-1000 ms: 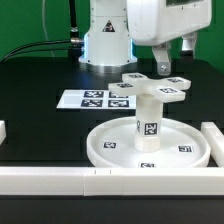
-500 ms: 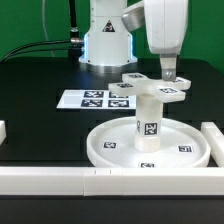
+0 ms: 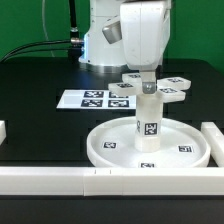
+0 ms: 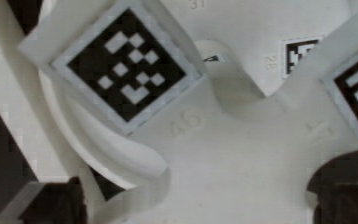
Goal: Assemble round table
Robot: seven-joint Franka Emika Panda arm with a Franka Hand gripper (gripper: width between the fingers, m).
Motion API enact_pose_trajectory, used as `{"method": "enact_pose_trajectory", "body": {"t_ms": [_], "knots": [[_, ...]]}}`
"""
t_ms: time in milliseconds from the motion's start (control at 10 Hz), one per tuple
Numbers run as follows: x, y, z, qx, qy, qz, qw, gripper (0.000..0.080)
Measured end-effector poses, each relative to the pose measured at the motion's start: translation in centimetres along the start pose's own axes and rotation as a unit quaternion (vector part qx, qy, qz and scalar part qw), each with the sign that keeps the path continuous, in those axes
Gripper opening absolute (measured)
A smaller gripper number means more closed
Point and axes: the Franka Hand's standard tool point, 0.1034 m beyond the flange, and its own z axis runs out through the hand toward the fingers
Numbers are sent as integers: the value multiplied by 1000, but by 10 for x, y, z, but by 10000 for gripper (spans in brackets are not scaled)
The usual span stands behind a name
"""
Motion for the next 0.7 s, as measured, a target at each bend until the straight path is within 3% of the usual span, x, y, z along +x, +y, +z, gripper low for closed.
{"method": "enact_pose_trajectory", "body": {"t_ms": [700], "knots": [[-3, -7, 10, 10, -3, 7, 1000, 649]]}}
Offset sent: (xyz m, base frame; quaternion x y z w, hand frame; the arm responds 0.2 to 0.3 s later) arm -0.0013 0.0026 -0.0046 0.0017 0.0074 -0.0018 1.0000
